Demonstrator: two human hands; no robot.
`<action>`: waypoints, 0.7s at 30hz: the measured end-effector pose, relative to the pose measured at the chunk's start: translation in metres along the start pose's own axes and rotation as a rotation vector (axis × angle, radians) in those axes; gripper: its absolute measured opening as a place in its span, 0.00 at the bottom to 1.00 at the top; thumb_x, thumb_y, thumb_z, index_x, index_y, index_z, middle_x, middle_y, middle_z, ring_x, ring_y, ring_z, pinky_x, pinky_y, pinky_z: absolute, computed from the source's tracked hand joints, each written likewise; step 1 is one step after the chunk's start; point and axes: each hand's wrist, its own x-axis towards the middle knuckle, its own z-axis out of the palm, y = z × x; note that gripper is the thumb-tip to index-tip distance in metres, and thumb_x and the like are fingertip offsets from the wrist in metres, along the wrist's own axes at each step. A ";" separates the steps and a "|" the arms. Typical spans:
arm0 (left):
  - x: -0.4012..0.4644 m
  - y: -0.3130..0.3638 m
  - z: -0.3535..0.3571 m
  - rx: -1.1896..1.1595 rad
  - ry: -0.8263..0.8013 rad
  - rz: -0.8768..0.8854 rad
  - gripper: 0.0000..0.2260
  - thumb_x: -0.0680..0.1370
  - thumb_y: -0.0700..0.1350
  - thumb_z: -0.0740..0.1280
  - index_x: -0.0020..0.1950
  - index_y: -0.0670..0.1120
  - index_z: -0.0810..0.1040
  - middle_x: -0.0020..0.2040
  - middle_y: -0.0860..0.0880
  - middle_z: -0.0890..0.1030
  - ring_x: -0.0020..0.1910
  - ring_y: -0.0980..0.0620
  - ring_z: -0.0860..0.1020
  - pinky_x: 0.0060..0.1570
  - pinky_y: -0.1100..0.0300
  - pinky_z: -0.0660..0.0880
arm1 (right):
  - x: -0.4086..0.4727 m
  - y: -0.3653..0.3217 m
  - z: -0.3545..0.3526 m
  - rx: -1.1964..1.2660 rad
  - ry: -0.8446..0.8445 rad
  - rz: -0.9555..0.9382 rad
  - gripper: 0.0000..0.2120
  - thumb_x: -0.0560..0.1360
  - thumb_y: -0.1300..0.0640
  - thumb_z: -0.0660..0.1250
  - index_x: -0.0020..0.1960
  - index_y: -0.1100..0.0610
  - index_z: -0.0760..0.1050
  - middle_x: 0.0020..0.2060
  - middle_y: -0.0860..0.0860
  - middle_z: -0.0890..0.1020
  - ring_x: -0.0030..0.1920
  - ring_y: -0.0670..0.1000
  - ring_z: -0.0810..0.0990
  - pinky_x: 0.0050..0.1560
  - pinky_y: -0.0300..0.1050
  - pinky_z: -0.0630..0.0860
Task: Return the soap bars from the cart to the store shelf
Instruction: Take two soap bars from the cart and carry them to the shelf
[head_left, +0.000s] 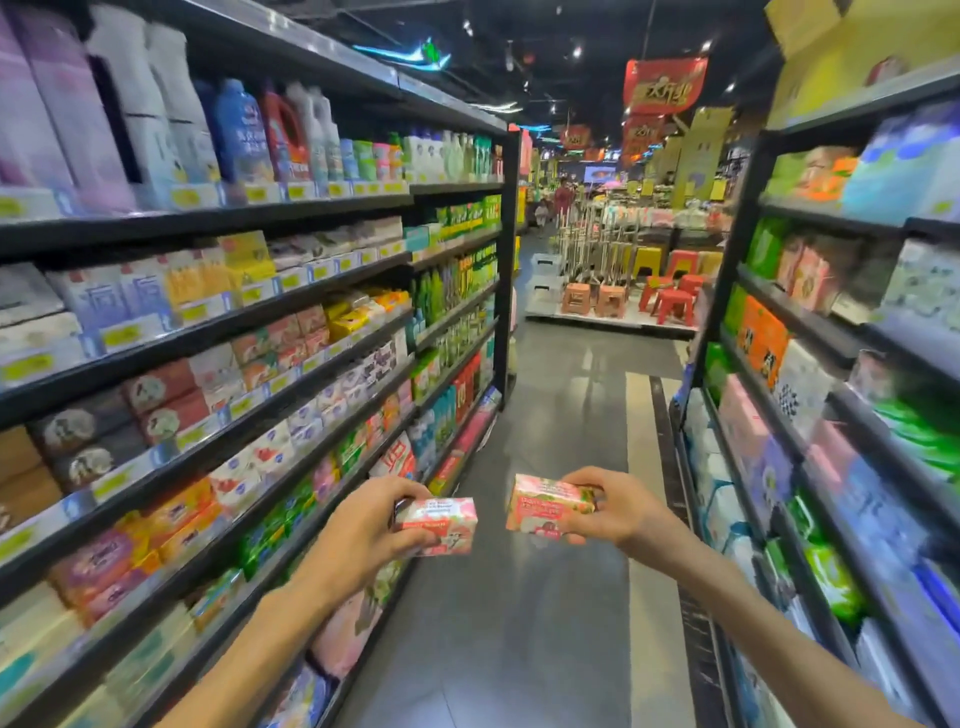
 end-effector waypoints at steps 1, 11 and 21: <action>0.023 -0.007 0.002 -0.027 -0.007 -0.010 0.18 0.70 0.55 0.77 0.58 0.55 0.78 0.53 0.60 0.78 0.52 0.60 0.76 0.52 0.57 0.75 | 0.021 0.004 -0.007 0.018 -0.004 0.003 0.18 0.64 0.52 0.78 0.52 0.49 0.80 0.43 0.48 0.86 0.44 0.47 0.84 0.49 0.51 0.81; 0.227 -0.082 0.025 -0.186 0.034 -0.141 0.17 0.70 0.53 0.78 0.56 0.55 0.79 0.52 0.58 0.82 0.49 0.58 0.82 0.42 0.61 0.80 | 0.229 0.064 -0.066 0.149 0.011 -0.026 0.20 0.65 0.55 0.79 0.56 0.53 0.79 0.47 0.52 0.86 0.47 0.54 0.85 0.52 0.58 0.81; 0.405 -0.130 0.069 -0.178 0.202 -0.297 0.17 0.70 0.56 0.78 0.56 0.58 0.79 0.52 0.58 0.83 0.49 0.59 0.82 0.48 0.54 0.82 | 0.461 0.139 -0.126 0.193 -0.146 -0.116 0.21 0.65 0.54 0.79 0.56 0.54 0.79 0.48 0.50 0.86 0.48 0.50 0.85 0.52 0.52 0.81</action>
